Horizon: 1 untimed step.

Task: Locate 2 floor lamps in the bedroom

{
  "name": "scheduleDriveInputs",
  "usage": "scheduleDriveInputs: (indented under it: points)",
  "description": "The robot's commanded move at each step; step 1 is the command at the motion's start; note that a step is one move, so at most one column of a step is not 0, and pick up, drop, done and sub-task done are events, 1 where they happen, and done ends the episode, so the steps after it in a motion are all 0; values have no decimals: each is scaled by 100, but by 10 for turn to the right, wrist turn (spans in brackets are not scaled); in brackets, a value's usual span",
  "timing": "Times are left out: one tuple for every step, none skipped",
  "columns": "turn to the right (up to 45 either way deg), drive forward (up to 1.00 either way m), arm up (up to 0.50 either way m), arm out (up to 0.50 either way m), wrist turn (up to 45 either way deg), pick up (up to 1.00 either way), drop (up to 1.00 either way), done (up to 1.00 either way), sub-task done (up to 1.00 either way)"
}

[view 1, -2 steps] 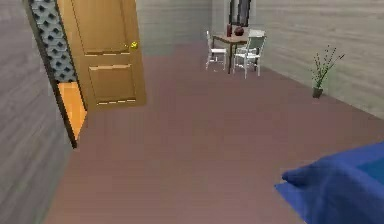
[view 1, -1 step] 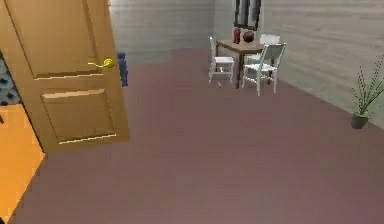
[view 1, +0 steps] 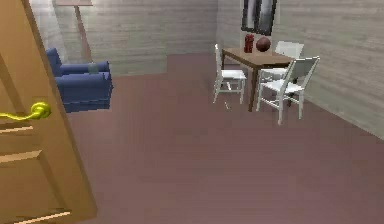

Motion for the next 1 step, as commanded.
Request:
scheduleDriveInputs:
  points:
    - [-30,0,0,0,0,0,0,0,0]
